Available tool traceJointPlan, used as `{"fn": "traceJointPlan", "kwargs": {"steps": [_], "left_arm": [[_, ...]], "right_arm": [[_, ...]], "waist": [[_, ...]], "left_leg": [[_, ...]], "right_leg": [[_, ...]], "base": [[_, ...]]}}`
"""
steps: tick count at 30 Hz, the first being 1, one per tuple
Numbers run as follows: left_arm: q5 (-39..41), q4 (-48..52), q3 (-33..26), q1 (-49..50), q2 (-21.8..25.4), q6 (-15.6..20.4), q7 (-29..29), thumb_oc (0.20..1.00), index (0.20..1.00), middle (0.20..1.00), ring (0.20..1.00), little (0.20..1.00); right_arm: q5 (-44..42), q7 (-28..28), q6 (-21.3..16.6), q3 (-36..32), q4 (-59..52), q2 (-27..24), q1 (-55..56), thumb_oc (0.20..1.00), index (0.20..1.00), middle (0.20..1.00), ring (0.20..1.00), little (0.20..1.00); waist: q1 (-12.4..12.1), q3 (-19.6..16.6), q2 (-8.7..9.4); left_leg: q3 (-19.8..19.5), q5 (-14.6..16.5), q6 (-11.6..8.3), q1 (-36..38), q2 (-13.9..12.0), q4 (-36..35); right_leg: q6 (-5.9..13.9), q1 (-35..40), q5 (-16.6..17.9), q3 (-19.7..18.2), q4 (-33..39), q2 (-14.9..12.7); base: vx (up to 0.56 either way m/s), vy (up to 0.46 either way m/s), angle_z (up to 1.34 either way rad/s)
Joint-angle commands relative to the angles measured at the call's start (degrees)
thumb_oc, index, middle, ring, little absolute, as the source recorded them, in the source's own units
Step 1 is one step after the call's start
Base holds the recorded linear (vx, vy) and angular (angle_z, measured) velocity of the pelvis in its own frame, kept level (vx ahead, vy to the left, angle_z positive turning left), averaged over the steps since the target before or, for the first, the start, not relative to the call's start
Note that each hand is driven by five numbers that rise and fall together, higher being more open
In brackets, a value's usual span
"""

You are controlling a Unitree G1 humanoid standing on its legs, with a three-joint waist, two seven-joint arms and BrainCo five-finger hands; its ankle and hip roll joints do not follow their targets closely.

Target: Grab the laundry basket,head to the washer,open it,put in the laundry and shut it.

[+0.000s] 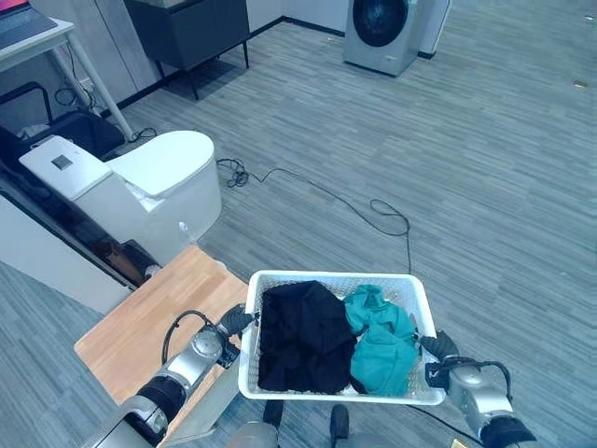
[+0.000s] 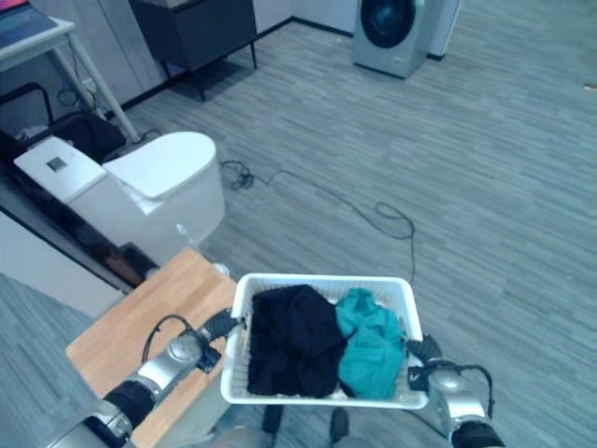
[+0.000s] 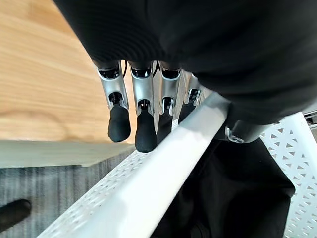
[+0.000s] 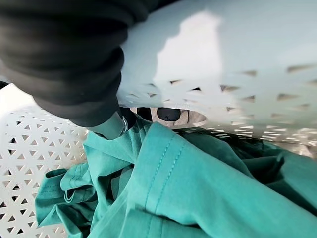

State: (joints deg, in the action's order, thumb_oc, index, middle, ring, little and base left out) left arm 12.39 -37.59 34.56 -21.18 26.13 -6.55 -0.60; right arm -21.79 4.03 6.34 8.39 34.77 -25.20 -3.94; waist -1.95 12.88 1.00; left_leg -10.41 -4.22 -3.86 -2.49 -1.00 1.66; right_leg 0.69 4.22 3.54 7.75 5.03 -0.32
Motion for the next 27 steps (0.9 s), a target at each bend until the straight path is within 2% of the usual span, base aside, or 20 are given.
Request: {"fn": "traceJointPlan", "kwargs": {"steps": [1, 3, 5, 6, 7, 8, 9, 10, 12, 13, 14, 15, 16, 17, 19, 22, 23, 25, 26, 27], "left_arm": [[1.1, -1.3, -3.2, -9.1, -1.2, 3.8, -0.6, 0.2, 0.2, 0.2, 0.2, 0.2], [1.4, -1.5, -3.0, -10.1, -1.6, 4.0, -0.1, 0.2, 0.2, 0.2, 0.2, 0.2], [1.5, -1.1, -3.1, -10.3, -1.5, 4.0, 0.1, 0.2, 0.2, 0.2, 0.2, 0.2], [1.7, -0.3, -4.0, -10.1, -0.8, 4.2, 0.3, 0.2, 0.2, 0.2, 0.2, 0.2], [1.7, -0.3, -4.0, -10.1, -0.8, 4.2, 0.3, 0.2, 0.2, 0.2, 0.2, 0.2], [1.7, 0.8, -4.6, -9.2, 0.3, 4.4, 0.2, 0.2, 0.2, 0.2, 0.2, 0.2], [1.7, 0.8, -4.6, -9.2, 0.3, 4.4, 0.2, 0.2, 0.2, 0.2, 0.2, 0.2], [1.8, 1.8, -5.2, -7.8, 0.8, 4.6, 0.1, 0.2, 0.2, 0.2, 0.2, 0.2], [2.1, 2.9, -6.0, -6.2, 1.5, 5.1, 0.1, 0.2, 0.2, 0.2, 0.2, 0.2], [2.1, 3.0, -6.0, -6.2, 1.5, 5.1, 0.1, 0.2, 0.2, 0.2, 0.2, 0.2], [2.1, 3.5, -7.3, -4.3, 2.7, 5.0, -0.1, 0.2, 0.2, 0.2, 0.2, 0.2], [2.4, 3.9, -7.7, -3.9, 3.1, 5.2, -0.1, 0.2, 0.2, 0.2, 0.2, 0.2], [2.4, 3.9, -7.7, -3.9, 3.1, 5.2, -0.1, 0.2, 0.2, 0.2, 0.2, 0.2], [2.2, 4.3, -8.4, -2.9, 3.8, 5.2, 0.0, 0.2, 0.2, 0.2, 0.2, 0.2], [2.2, 4.6, -10.0, -0.3, 4.6, 5.5, 0.1, 0.2, 0.2, 0.2, 0.2, 0.2], [2.1, 5.3, -11.0, 1.9, 5.4, 5.4, 0.1, 0.2, 0.2, 0.2, 0.2, 0.2], [2.1, 5.2, -11.4, 2.5, 5.2, 5.3, -0.1, 0.2, 0.2, 0.2, 0.2, 0.2], [2.0, 5.2, -11.5, 2.6, 5.1, 5.0, -0.1, 0.2, 0.2, 0.2, 0.2, 0.2], [1.8, 5.0, -11.5, 2.3, 4.8, 4.7, -0.2, 0.2, 0.2, 0.2, 0.2, 0.2], [1.6, 4.9, -11.3, 2.4, 4.6, 4.6, -0.4, 0.2, 0.2, 0.2, 0.2, 0.2]], "right_arm": [[-7.1, -6.4, -3.4, -1.9, -10.2, -4.6, 3.2, 0.2, 0.2, 0.2, 0.2, 0.2], [-7.6, -6.0, -3.7, -1.4, -11.3, -5.5, 2.5, 0.2, 0.2, 0.2, 0.2, 0.2], [-7.7, -6.0, -3.4, -1.1, -11.9, -5.8, 2.2, 0.2, 0.2, 0.2, 0.2, 0.2], [-7.7, -6.4, -3.3, -0.8, -13.1, -6.3, 1.8, 0.2, 0.2, 0.2, 0.2, 0.2], [-7.7, -6.4, -3.3, -0.8, -13.1, -6.3, 1.8, 0.2, 0.2, 0.2, 0.2, 0.2], [-7.8, -6.7, -3.5, 0.0, -13.8, -6.0, 1.3, 0.2, 0.2, 0.2, 0.2, 0.2], [-7.8, -6.7, -3.5, 0.0, -13.8, -6.0, 1.3, 0.2, 0.2, 0.2, 0.2, 0.2], [-7.6, -6.9, -3.9, 0.8, -13.5, -5.5, 0.5, 0.2, 0.2, 0.2, 0.2, 0.2], [-7.3, -6.4, -4.3, 1.6, -12.6, -3.9, -0.4, 0.2, 0.2, 0.2, 0.2, 0.2], [-7.3, -6.4, -4.3, 1.6, -12.6, -3.9, -0.4, 0.2, 0.2, 0.2, 0.2, 0.2], [-6.5, -7.0, -3.8, 2.8, -12.0, -1.8, -1.5, 0.2, 0.2, 0.2, 0.2, 0.2], [-6.3, -7.4, -3.9, 3.3, -11.3, -0.8, -1.8, 0.2, 0.2, 0.2, 0.2, 0.2], [-6.3, -7.4, -3.9, 3.3, -11.3, -0.8, -1.8, 0.2, 0.2, 0.2, 0.2, 0.2], [-6.1, -7.6, -3.8, 3.3, -11.2, 0.0, -1.6, 0.2, 0.2, 0.2, 0.2, 0.2], [-5.0, -8.4, -4.1, 4.1, -9.6, 1.9, -2.0, 0.2, 0.2, 0.2, 0.2, 0.2], [-3.6, -8.8, -3.5, 3.9, -9.4, 2.2, -1.8, 0.2, 0.2, 0.2, 0.2, 0.2], [-3.3, -9.0, -3.5, 3.7, -9.4, 2.4, -1.7, 0.2, 0.2, 0.2, 0.2, 0.2], [-2.9, -9.0, -3.3, 3.2, -9.4, 2.7, -1.3, 0.2, 0.2, 0.2, 0.2, 0.2], [-2.9, -8.9, -3.3, 2.7, -9.5, 2.5, -0.8, 0.2, 0.2, 0.2, 0.2, 0.2], [-2.9, -8.8, -3.2, 2.2, -9.7, 2.4, -0.4, 0.2, 0.2, 0.2, 0.2, 0.2]], "waist": [[0.8, -1.8, 2.7], [0.9, -0.9, 2.79], [0.7, -0.7, 2.82], [-0.4, -0.9, 2.59], [-0.5, -0.8, 2.7], [-2.2, -1.2, 2.23], [-2.3, -1.2, 2.28], [-3.6, -1.5, 2.07], [-5.3, -2.0, 2.75], [-5.5, -2.0, 2.88], [-6.5, -4.0, 3.13], [-6.8, -4.7, 3.76], [-6.9, -4.8, 3.65], [-7.2, -5.2, 4.47], [-7.9, -6.4, 5.79], [-6.4, -6.0, 4.0], [-5.9, -5.8, 3.25], [-4.9, -5.3, 1.25], [-3.8, -4.8, 0.5], [-3.2, -4.7, -0.05]], "left_leg": [[1.9, 2.1, -0.15, -9.8, -3.8, 16.0], [3.0, 2.5, 1.69, -13.7, -3.4, 23.2], [4.0, 3.4, 2.32, -14.7, -2.6, 23.1], [4.3, 4.4, 2.43, -16.4, 0.9, 19.4], [4.4, 4.4, 2.48, -16.2, 1.0, 19.3], [5.5, 0.0, 1.7, -16.9, 2.5, 10.2], [5.5, -0.1, 1.71, -16.7, 2.5, 10.1], [9.3, -2.1, 1.59, -18.5, 2.3, 4.4], [13.5, -3.2, 1.47, -20.3, 2.4, 3.0], [13.7, -3.1, 1.49, -20.2, 2.4, 3.0], [13.4, -3.5, 2.87, -17.3, 2.7, 1.5], [13.2, -3.5, 3.51, -17.0, 3.3, 3.3], [13.2, -3.6, 3.47, -17.2, 3.2, 3.3], [13.3, -3.2, 3.81, -16.6, 3.8, 4.3], [15.1, -0.1, 6.38, -12.7, 5.8, 4.9], [15.3, 2.3, 8.25, -8.2, 5.2, 3.8], [15.5, 3.2, 8.57, -6.7, 4.8, 3.6], [14.9, 4.4, 8.93, -3.1, 3.8, 2.6], [13.9, 4.9, 8.66, -1.3, 3.9, 2.3], [13.3, 5.2, 8.35, -0.2, 3.7, 2.1]], "right_leg": [[0.19, 0.1, -10.1, -2.2, -8.3, 2.1], [0.13, 0.3, -10.2, -1.5, -8.2, 2.3], [0.34, 0.5, -10.5, -1.4, -8.0, 2.3], [0.63, 1.0, -11.3, -2.0, -7.9, 3.0], [0.67, 1.1, -11.3, -2.1, -7.9, 2.9], [0.77, 2.3, -12.8, -2.8, -7.9, 4.3], [0.77, 2.3, -12.8, -2.8, -7.9, 4.3], [0.65, 3.9, -14.3, -2.9, -8.1, 4.9], [0.62, 6.1, -15.4, -3.6, -8.2, 4.9], [0.64, 6.1, -15.5, -3.8, -8.2, 4.8], [1.15, 8.2, -16.9, -4.7, -8.6, 4.4], [1.79, 8.8, -16.7, -5.3, -9.8, 3.5], [1.76, 8.7, -16.5, -5.4, -9.8, 3.6], [2.59, 9.0, -15.6, -5.7, -11.1, 2.7], [7.72, 6.6, -5.9, -6.4, -22.1, 0.1], [11.55, 0.9, 2.8, -5.2, -36.6, -0.6], [11.85, -0.7, 2.9, -3.5, -40.0, -1.5], [10.17, -5.8, 0.7, 0.5, -43.9, -4.0], [8.91, -8.2, -1.5, 2.7, -44.2, -5.4], [7.99, -10.2, -2.9, 3.7, -42.2, -5.5]], "base": [[0.02, -0.203, 0.39], [0.05, -0.144, 0.28], [0.11, -0.058, 0.02], [0.14, -0.014, -0.07], [0.35, -0.01, -0.12], [0.22, 0.008, -0.1], [0.46, 0.017, -0.46], [0.39, 0.016, -0.59], [0.39, 0.028, -0.34], [0.52, 0.13, -0.03], [0.57, 0.167, -0.08], [0.56, 0.167, -0.35], [0.32, 0.092, -0.53], [0.46, 0.163, -0.59], [0.62, 0.233, -0.34], [0.36, 0.172, -0.33], [0.35, 0.176, 0.08], [0.34, 0.141, 0.15], [0.35, 0.081, 0.32], [0.37, 0.039, 0.66]]}}
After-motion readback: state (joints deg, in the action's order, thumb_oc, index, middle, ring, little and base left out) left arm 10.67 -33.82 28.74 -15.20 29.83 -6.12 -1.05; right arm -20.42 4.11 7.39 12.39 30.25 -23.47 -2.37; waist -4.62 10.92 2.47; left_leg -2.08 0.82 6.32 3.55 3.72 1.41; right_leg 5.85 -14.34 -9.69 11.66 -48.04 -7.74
